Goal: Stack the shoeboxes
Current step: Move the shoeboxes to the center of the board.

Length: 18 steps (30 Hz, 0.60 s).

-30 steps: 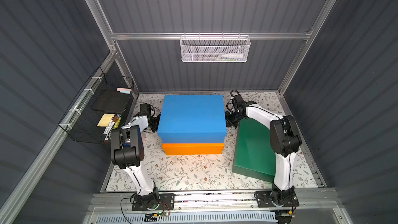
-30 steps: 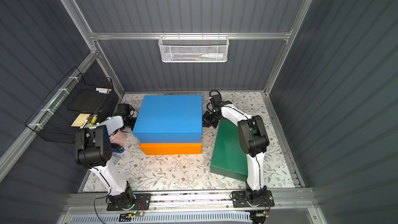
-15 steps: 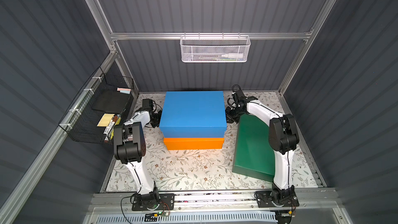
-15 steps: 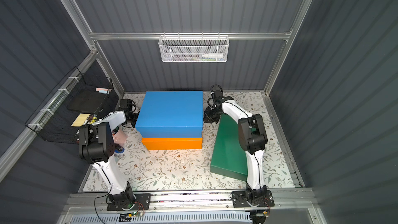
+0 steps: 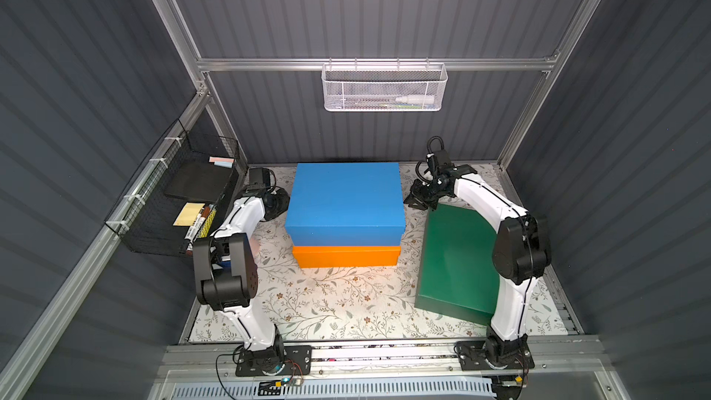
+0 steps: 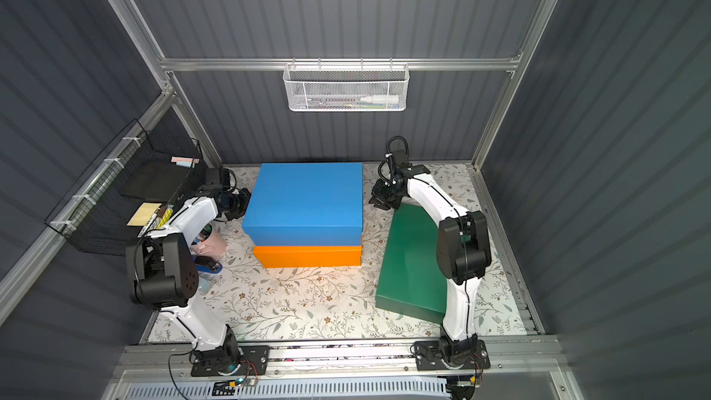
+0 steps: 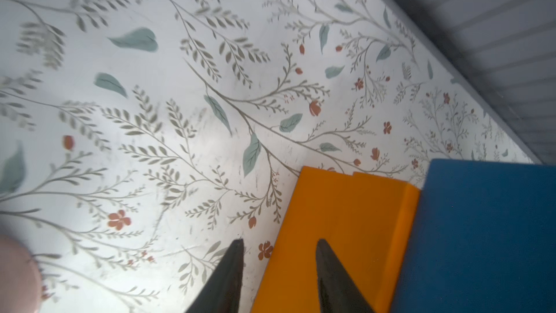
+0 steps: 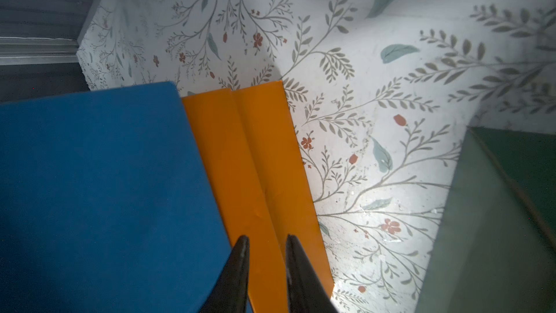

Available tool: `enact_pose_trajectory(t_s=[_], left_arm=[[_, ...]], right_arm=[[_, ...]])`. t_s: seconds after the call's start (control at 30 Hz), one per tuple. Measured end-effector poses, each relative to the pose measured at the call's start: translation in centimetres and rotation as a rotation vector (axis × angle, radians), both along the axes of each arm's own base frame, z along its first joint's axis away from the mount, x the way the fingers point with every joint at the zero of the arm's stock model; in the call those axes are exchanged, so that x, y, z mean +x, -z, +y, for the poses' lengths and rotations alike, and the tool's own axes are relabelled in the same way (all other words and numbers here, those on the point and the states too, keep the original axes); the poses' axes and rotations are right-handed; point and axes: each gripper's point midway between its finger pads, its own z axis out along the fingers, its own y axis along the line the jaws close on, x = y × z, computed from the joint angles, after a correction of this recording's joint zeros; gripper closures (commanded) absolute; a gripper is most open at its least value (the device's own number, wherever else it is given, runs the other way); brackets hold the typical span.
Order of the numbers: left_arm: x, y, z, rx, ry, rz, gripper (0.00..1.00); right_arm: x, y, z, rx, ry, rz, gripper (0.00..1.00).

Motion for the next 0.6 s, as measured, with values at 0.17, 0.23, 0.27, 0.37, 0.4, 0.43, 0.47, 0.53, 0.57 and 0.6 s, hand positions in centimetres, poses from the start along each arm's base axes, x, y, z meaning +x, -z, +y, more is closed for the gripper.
enact_pose_trajectory(t_s=[0.17, 0.23, 0.27, 0.37, 0.4, 0.43, 0.47, 0.53, 0.57, 0.6], left_arm=[[0.0, -1.3, 0.3, 0.039, -0.02, -0.023, 0.53], [0.0, -2.0, 0.2, 0.06, -0.028, -0.03, 0.52], [0.1, -2.4, 0.1, 0.073, -0.031, -0.036, 0.52], [0.2, -4.3, 0.0, 0.118, -0.049, -0.061, 0.51], [0.4, -5.1, 0.1, 0.13, -0.059, -0.075, 0.51], [0.5, -6.2, 0.2, 0.142, -0.069, -0.097, 0.5], [0.5, -7.0, 0.3, 0.148, -0.077, -0.114, 0.5], [0.3, -8.8, 0.4, 0.162, -0.094, -0.154, 0.5], [0.1, -9.5, 0.4, 0.164, -0.099, -0.169, 0.5], [-0.1, -10.2, 0.4, 0.166, -0.105, -0.183, 0.5]], right_arm=[[0.0, -1.0, -0.4, -0.019, -0.002, -0.036, 0.73], [0.0, -1.3, -0.5, -0.028, -0.002, -0.045, 0.73], [-0.1, -1.4, -0.6, -0.033, -0.002, -0.05, 0.73], [-0.2, -1.8, -0.8, -0.038, -0.004, -0.058, 0.73], [-0.2, -1.9, -0.8, -0.039, -0.006, -0.061, 0.73], [-0.3, -2.0, -0.8, -0.041, -0.008, -0.062, 0.73], [-0.4, -2.1, -0.8, -0.041, -0.009, -0.064, 0.73], [-0.4, -2.3, -0.7, -0.04, -0.016, -0.068, 0.73], [-0.4, -2.4, -0.6, -0.04, -0.019, -0.07, 0.73], [-0.4, -2.6, -0.4, -0.04, -0.024, -0.074, 0.73]])
